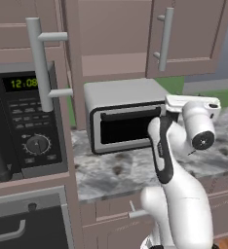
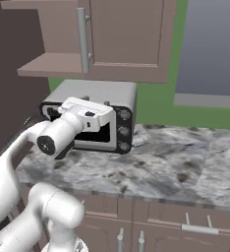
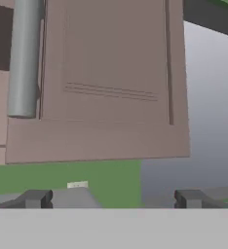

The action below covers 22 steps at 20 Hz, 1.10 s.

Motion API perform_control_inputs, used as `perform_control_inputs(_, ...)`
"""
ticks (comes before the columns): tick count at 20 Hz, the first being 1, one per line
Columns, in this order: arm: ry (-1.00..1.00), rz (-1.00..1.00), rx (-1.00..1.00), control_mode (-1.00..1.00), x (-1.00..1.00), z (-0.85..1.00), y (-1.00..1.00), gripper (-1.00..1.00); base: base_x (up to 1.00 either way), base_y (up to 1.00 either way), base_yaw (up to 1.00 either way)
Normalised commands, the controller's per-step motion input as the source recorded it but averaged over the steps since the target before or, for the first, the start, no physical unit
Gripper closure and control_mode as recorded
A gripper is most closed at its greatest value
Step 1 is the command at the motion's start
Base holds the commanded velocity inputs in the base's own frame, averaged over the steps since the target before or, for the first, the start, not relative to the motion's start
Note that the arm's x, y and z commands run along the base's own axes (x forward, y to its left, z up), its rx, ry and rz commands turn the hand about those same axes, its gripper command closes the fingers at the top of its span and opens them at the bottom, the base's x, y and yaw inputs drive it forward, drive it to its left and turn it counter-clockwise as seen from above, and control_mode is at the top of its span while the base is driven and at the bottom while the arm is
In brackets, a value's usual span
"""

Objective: Close all open cabinet doors.

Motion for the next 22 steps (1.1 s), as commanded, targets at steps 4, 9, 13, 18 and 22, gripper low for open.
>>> perform_control_inputs(4,0.27,-0.14,0.00,-1.00,-1.00,0.61,0.00,-1.00,0.00,0.00,0.00)
perform_control_inputs(9,0.24,-0.14,0.00,-1.00,-1.00,0.58,0.00,-1.00,0.00,0.00,0.00)
perform_control_inputs(13,0.20,-0.11,-0.01,-1.00,-1.00,0.29,0.10,-1.00,0.00,0.00,0.00)
perform_control_inputs(18,0.02,0.00,-0.12,-1.00,-0.95,0.14,0.86,-1.00,0.00,0.00,0.00)
perform_control_inputs(22,0.00,0.00,-0.10,-1.00,-0.91,0.30,0.79,-1.00,0.00,0.00,0.00)
